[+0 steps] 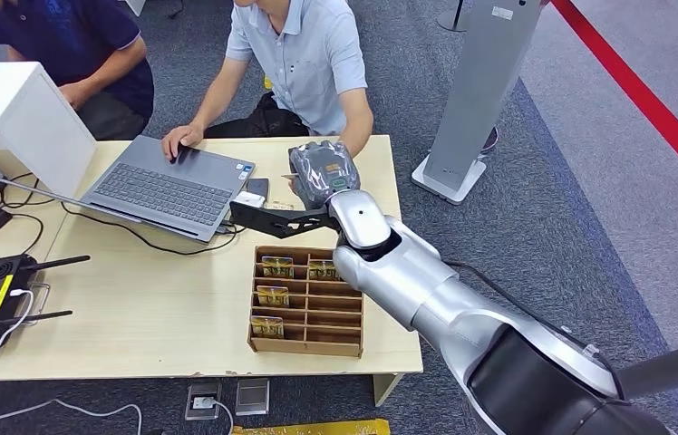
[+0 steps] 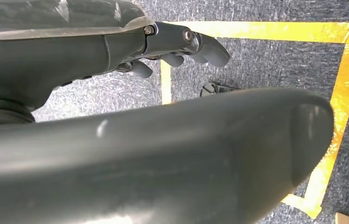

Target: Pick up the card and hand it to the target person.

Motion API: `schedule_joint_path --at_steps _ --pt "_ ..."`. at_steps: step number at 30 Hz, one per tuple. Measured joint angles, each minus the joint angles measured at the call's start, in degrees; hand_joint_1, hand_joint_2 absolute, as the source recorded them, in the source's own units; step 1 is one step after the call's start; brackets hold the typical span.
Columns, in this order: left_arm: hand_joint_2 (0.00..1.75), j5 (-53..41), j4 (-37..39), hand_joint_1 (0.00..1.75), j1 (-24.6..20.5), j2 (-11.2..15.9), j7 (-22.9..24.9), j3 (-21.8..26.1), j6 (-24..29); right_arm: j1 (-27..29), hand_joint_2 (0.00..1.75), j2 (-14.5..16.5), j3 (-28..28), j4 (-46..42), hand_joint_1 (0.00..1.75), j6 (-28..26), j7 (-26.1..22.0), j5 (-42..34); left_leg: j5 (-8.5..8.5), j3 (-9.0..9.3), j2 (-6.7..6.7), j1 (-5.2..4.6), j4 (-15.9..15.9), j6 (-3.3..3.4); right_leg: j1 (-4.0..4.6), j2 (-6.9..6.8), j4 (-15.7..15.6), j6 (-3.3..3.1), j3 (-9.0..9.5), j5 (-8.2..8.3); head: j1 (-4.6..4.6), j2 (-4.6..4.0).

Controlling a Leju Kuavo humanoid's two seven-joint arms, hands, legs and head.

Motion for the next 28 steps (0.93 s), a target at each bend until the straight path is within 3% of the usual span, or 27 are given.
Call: schedule_joint_path --at_steps 2,12,20,23,28 --pt "0.0 0.11 0.0 0.0 0.0 0.0 0.02 -0.02 -0.01 -0.72 1.75 0.66 0.48 2.26 0.0 -0.01 -0.17 0.04 0.0 0.0 0.01 0.0 0.0 0.0 0.0 0.01 0.0 0.0 -0.01 0.0 -0.02 0.0" --pt "0.0 1.24 0.0 0.0 0.0 0.03 -0.15 -0.1 0.21 -1.96 1.75 2.69 1.85 7.05 0.0 -1.14 -1.51 -1.82 0.0 0.0 0.02 0.0 0.0 0.0 0.0 0.03 0.0 0.0 -0.03 0.0 -0.01 0.0" --pt "0.0 2.6 0.0 0.0 0.04 0.07 -0.2 -0.1 0.67 -1.99 1.75 2.82 1.44 7.16 0.0 -6.62 -4.28 -8.17 0.0 0.01 0.04 0.0 0.01 0.0 0.0 0.04 0.0 0.0 -0.02 0.0 -0.01 0.0" --pt "0.0 3.36 0.0 0.0 0.07 0.07 0.03 -0.09 1.11 -0.89 1.75 1.8 0.19 4.5 0.0 -9.24 -5.7 -13.68 0.0 0.03 0.05 0.0 0.02 0.0 0.0 0.04 -0.01 0.0 -0.02 0.0 -0.04 0.0" --pt "0.0 4.4 0.0 0.0 0.36 0.07 0.31 0.07 1.78 5.09 1.75 -2.56 -2.85 -6.33 0.0 -10.63 -6.11 -25.04 0.0 0.05 0.04 0.0 0.03 0.0 0.0 0.04 -0.04 0.0 -0.02 0.0 0.03 0.0"
